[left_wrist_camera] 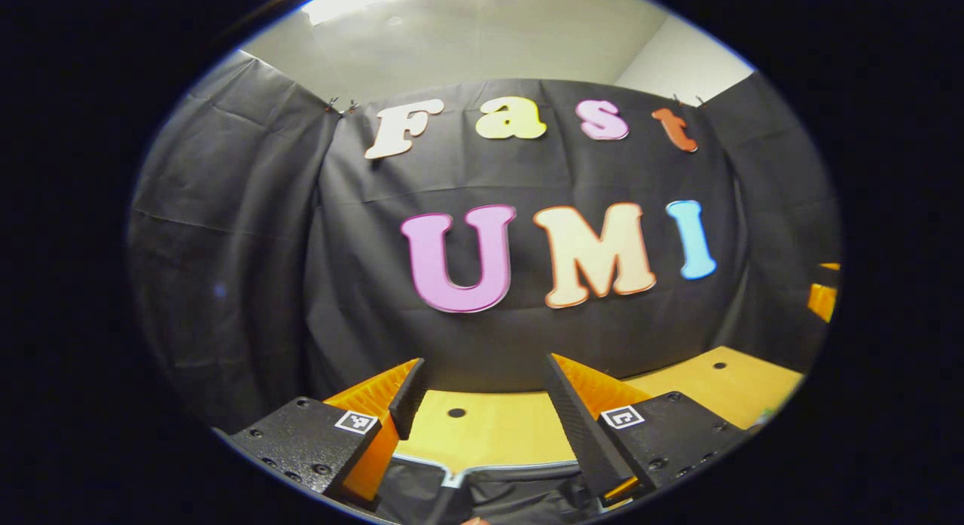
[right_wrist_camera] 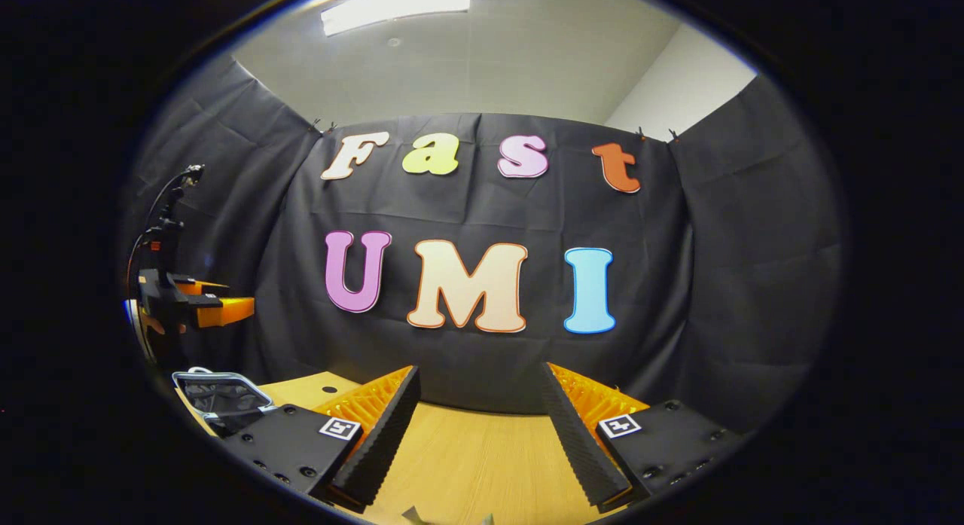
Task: First open the suitcase, pack the skin care products into it, and then close the suitcase.
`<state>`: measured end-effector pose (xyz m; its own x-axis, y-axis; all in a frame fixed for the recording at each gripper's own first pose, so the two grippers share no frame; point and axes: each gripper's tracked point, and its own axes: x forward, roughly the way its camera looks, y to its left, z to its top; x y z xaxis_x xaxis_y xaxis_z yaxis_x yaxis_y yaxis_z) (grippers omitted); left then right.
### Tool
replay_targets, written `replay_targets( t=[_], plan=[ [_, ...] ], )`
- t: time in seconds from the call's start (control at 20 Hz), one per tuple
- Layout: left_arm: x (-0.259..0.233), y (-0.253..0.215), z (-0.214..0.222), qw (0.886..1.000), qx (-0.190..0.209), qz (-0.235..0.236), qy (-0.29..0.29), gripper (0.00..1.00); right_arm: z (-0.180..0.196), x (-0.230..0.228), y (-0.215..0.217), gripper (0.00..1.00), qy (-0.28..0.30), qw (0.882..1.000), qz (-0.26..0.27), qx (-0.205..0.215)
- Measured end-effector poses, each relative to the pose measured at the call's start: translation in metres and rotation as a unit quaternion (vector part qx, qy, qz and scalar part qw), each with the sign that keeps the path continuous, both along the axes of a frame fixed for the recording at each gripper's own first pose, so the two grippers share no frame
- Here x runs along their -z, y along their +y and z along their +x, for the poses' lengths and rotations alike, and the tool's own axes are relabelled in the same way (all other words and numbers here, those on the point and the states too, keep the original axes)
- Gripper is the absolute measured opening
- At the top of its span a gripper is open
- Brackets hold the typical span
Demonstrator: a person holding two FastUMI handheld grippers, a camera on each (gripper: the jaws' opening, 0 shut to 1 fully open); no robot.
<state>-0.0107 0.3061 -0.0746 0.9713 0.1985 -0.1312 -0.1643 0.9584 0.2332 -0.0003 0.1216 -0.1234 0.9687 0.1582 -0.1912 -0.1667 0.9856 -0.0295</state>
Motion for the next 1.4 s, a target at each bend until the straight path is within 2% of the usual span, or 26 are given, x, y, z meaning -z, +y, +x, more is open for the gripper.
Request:
replay_targets(
  t=[0.2,0.25,0.3,0.35,0.4,0.45,0.5,0.55,0.7,0.85,1.0,1.15,1.2,1.3,1.4],
  plan=[
    [0.034,-0.071,-0.001,0.998,0.044,-0.012,0.038,0.98,-0.002,-0.007,-0.038,0.99,-0.002,1.000,0.004,0.005],
    [0.046,-0.091,-0.004,0.997,0.056,-0.013,0.049,0.94,-0.004,-0.005,-0.045,0.98,0.001,1.000,0.005,0.002],
    [0.057,-0.111,-0.009,0.996,0.070,-0.012,0.057,0.99,-0.005,-0.002,-0.053,0.98,0.006,1.000,0.002,0.001],
    [0.072,-0.127,-0.012,0.994,0.080,-0.013,0.070,0.94,-0.008,0.000,-0.062,1.00,0.009,1.000,-0.001,-0.001],
    [0.089,-0.143,-0.018,0.992,0.088,-0.022,0.086,0.99,-0.010,0.001,-0.069,0.99,0.012,1.000,0.000,-0.003],
    [0.108,-0.158,-0.026,0.990,0.092,-0.033,0.105,0.94,-0.012,0.003,-0.076,0.99,0.016,1.000,0.001,-0.008],
    [0.123,-0.172,-0.032,0.987,0.096,-0.043,0.119,0.99,-0.015,0.005,-0.081,0.98,0.019,1.000,-0.001,-0.012],
    [0.135,-0.185,-0.037,0.986,0.098,-0.050,0.127,0.95,-0.017,0.007,-0.091,0.99,0.018,1.000,-0.008,-0.013],
    [0.179,-0.218,-0.053,0.980,0.110,-0.064,0.156,0.95,-0.024,0.016,-0.113,0.99,0.015,1.000,-0.021,-0.014],
    [0.227,-0.245,-0.075,0.967,0.120,-0.082,0.211,0.95,-0.033,0.034,-0.121,0.98,0.045,0.999,-0.019,-0.019],
    [0.256,-0.260,-0.083,0.960,0.119,-0.095,0.235,0.95,-0.037,0.035,-0.131,0.99,0.043,0.998,-0.043,-0.030],
    [0.287,-0.266,-0.084,0.954,0.105,-0.116,0.255,0.95,-0.044,0.053,-0.137,0.98,0.074,0.996,-0.028,-0.032],
    [0.296,-0.269,-0.085,0.952,0.102,-0.125,0.260,0.94,-0.046,0.057,-0.141,0.99,0.084,0.996,-0.028,-0.028],
    [0.315,-0.273,-0.092,0.947,0.095,-0.135,0.274,0.85,-0.049,0.065,-0.151,0.99,0.096,0.995,-0.031,-0.022],
    [0.334,-0.272,-0.096,0.942,0.086,-0.141,0.291,0.71,-0.054,0.081,-0.156,1.00,0.113,0.993,-0.028,-0.020]
  ],
)
